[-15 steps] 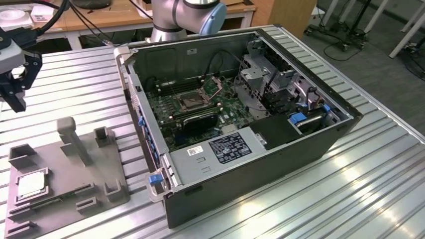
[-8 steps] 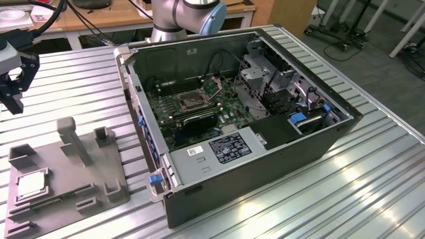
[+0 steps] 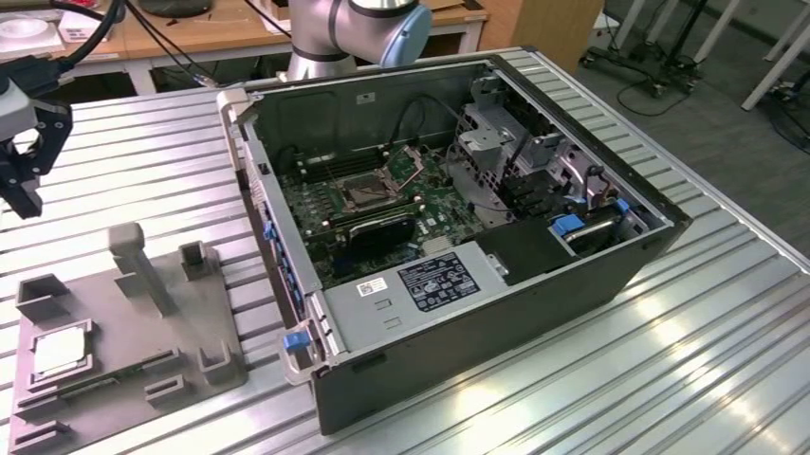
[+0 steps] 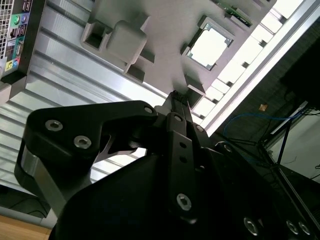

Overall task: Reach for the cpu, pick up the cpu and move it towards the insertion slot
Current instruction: 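Reach for the cpu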

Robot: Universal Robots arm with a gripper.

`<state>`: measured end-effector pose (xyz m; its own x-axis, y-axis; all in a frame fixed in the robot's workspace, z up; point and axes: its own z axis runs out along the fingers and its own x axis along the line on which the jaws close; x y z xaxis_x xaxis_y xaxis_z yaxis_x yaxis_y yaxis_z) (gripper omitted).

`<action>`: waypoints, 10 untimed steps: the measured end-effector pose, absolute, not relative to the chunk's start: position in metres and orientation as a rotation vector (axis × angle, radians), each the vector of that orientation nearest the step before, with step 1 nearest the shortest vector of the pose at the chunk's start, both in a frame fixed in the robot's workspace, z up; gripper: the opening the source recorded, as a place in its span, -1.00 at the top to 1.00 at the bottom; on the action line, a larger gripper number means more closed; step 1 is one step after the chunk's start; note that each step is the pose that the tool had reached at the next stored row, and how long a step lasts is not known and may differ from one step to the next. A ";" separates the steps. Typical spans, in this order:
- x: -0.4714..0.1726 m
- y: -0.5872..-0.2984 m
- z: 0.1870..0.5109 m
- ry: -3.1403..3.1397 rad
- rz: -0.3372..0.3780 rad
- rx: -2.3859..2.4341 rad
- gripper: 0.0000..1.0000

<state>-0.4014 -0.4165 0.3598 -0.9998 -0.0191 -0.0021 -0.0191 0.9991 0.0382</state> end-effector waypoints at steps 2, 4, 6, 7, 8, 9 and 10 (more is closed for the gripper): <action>-0.403 -0.417 0.360 3.139 0.060 -0.030 0.79; -0.404 -0.417 0.360 3.139 0.060 -0.030 0.79; -0.405 -0.417 0.360 3.139 0.060 -0.030 0.79; -0.405 -0.417 0.360 3.139 0.060 -0.030 0.79; -0.406 -0.417 0.360 3.139 0.060 -0.030 0.79; -0.406 -0.417 0.360 3.139 0.060 -0.030 0.79; -0.407 -0.417 0.360 3.139 0.060 -0.030 0.79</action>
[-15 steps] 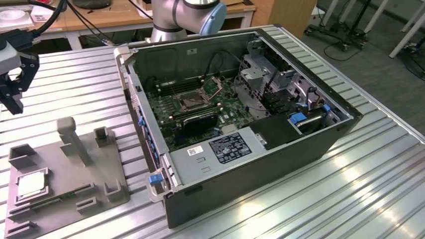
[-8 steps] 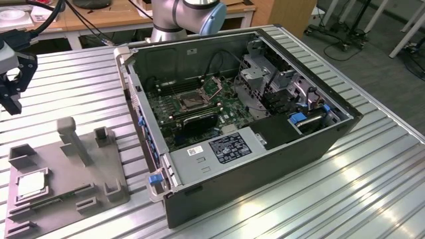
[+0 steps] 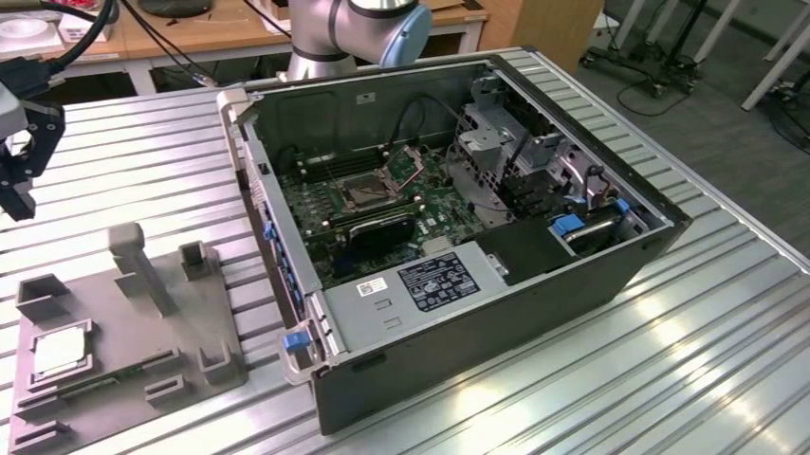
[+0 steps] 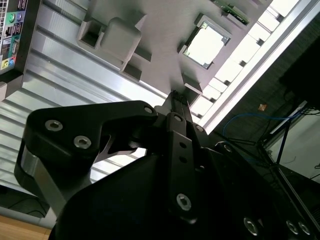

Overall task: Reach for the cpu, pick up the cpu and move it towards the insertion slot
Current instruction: 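Reach for the cpu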

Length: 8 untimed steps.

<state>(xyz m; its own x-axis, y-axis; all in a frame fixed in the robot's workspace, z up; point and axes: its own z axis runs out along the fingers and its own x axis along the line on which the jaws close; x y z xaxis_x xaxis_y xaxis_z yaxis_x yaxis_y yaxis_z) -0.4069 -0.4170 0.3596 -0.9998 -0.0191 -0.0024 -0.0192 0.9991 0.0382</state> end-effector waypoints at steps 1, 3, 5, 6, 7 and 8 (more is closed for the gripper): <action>-0.407 -0.417 0.360 3.139 0.060 -0.030 0.79; -0.408 -0.417 0.360 3.139 0.060 -0.030 0.79; -0.409 -0.417 0.359 3.139 0.060 -0.030 0.79; -0.410 -0.418 0.359 3.139 0.060 -0.030 0.79; -0.410 -0.418 0.359 3.139 0.060 -0.030 0.79; -0.410 -0.418 0.359 3.139 0.060 -0.030 0.79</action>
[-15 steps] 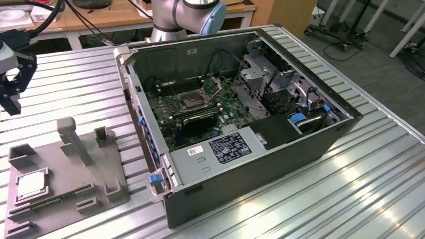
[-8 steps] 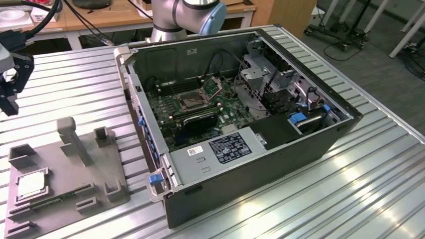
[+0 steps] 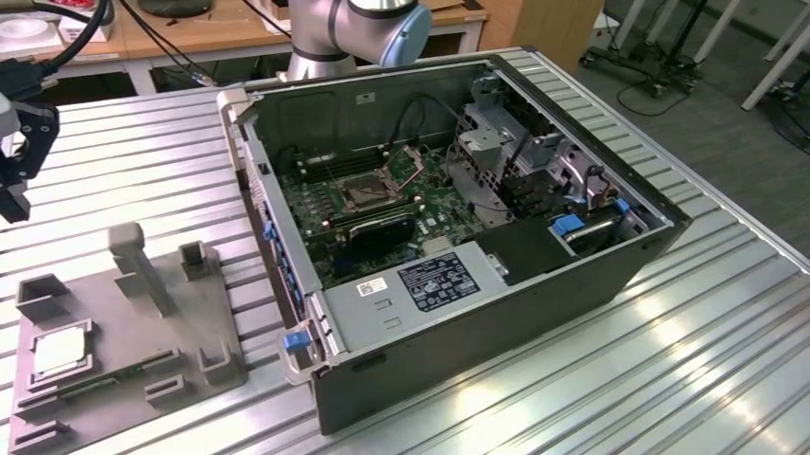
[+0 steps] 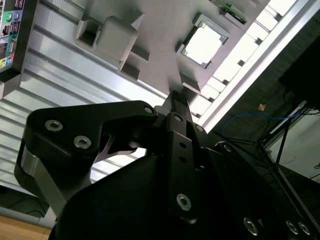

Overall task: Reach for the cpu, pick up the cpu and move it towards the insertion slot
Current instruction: 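Reach for the cpu, then pick up the cpu and move it towards the insertion slot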

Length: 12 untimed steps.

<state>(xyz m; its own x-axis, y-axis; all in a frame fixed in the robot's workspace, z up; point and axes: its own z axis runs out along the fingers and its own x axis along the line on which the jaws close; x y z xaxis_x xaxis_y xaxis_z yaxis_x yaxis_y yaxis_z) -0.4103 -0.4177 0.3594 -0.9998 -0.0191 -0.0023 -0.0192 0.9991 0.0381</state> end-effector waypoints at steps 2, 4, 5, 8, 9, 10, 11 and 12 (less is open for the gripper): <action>-0.411 -0.418 0.359 3.139 0.060 -0.030 0.79; -0.412 -0.418 0.359 3.139 0.060 -0.030 0.79; -0.412 -0.418 0.359 3.139 0.060 -0.030 0.79; -0.413 -0.418 0.359 3.139 0.060 -0.030 0.79; -0.413 -0.419 0.359 3.139 0.060 -0.030 0.79; -0.413 -0.419 0.359 3.139 0.060 -0.030 0.79; -0.414 -0.419 0.359 3.139 0.060 -0.030 0.79; -0.414 -0.419 0.359 3.139 0.060 -0.030 0.79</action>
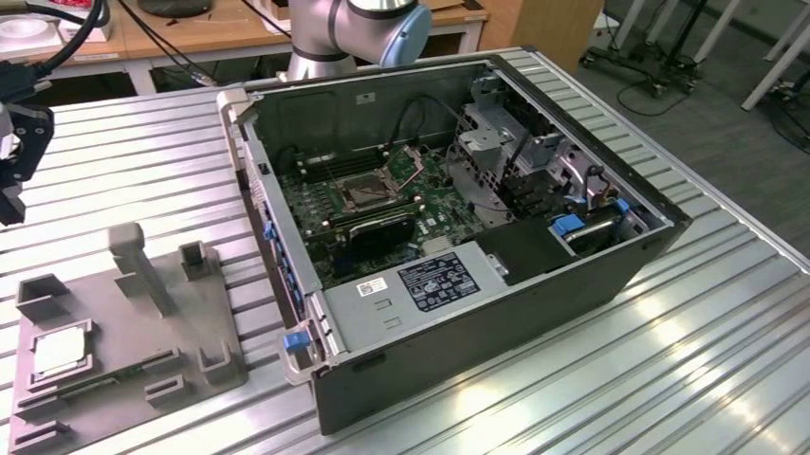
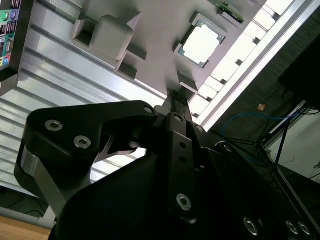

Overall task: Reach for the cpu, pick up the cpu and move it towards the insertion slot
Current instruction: 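Pick up the cpu and move it towards the insertion slot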

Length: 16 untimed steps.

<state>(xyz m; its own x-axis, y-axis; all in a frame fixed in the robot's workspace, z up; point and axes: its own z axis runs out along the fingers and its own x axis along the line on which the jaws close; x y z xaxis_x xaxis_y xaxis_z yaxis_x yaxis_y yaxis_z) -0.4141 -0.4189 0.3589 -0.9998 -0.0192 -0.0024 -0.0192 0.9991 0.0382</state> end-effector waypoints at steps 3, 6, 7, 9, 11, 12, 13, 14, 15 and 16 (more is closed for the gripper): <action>-0.415 -0.419 0.359 3.139 0.060 -0.030 0.79; -0.415 -0.420 0.359 3.139 0.060 -0.030 0.79; -0.416 -0.420 0.358 3.139 0.060 -0.030 0.79; -0.416 -0.420 0.358 3.139 0.060 -0.030 0.79; -0.416 -0.420 0.358 3.139 0.060 -0.030 0.79; -0.417 -0.420 0.358 3.139 0.060 -0.030 0.79; -0.418 -0.420 0.358 3.139 0.060 -0.030 0.79; -0.419 -0.421 0.358 3.139 0.060 -0.030 0.79; -0.420 -0.421 0.358 3.139 0.060 -0.030 0.79; -0.421 -0.421 0.358 3.139 0.060 -0.030 0.79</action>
<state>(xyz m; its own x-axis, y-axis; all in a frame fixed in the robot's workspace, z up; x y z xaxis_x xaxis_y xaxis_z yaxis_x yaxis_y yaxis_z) -0.4211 -0.4210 0.3579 -0.9998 -0.0191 -0.0024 -0.0191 0.9991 0.0382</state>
